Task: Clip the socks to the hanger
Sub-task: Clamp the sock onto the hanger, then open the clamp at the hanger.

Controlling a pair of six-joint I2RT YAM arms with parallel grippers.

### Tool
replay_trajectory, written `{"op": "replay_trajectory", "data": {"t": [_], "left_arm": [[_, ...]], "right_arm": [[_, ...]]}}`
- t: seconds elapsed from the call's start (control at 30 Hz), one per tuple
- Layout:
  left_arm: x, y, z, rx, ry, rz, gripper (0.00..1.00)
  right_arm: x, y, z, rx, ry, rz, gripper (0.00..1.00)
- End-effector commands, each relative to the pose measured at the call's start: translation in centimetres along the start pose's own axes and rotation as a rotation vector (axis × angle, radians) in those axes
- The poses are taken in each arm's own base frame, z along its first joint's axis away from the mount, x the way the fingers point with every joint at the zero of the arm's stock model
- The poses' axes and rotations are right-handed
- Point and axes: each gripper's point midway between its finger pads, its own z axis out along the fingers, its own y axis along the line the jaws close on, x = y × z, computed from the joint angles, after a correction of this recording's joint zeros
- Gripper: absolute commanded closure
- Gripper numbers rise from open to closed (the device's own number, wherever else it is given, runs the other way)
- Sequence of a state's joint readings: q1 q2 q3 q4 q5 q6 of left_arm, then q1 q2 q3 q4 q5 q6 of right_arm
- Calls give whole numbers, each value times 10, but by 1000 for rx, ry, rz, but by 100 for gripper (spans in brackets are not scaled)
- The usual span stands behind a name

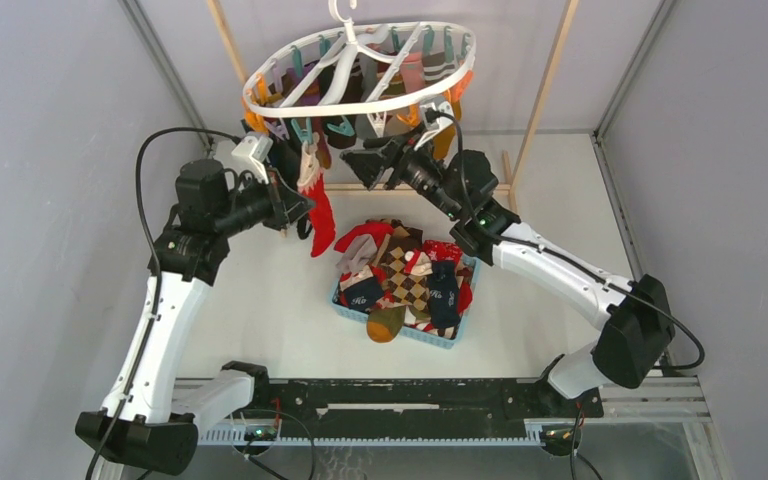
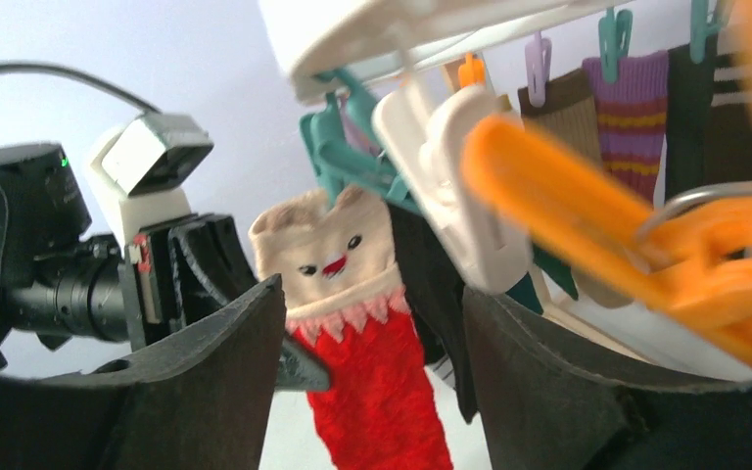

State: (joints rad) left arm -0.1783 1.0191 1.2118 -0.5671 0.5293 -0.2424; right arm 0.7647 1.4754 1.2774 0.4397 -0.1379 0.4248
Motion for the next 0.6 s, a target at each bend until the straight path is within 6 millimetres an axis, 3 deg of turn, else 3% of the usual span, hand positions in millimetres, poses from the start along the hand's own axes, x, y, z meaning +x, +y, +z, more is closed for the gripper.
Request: {"op": "replay_trajectory", "data": {"t": [0.0, 0.3, 0.57], "left_arm": [[-15, -15, -13, 35, -44, 60, 100], [-15, -18, -15, 48, -40, 62, 100], [-15, -19, -19, 42, -33, 80, 100]], "right_arm": [[-28, 16, 13, -112, -97, 65, 25], [-34, 18, 31, -158, -171, 137, 26], [-43, 20, 26, -203, -229, 178, 29]]}}
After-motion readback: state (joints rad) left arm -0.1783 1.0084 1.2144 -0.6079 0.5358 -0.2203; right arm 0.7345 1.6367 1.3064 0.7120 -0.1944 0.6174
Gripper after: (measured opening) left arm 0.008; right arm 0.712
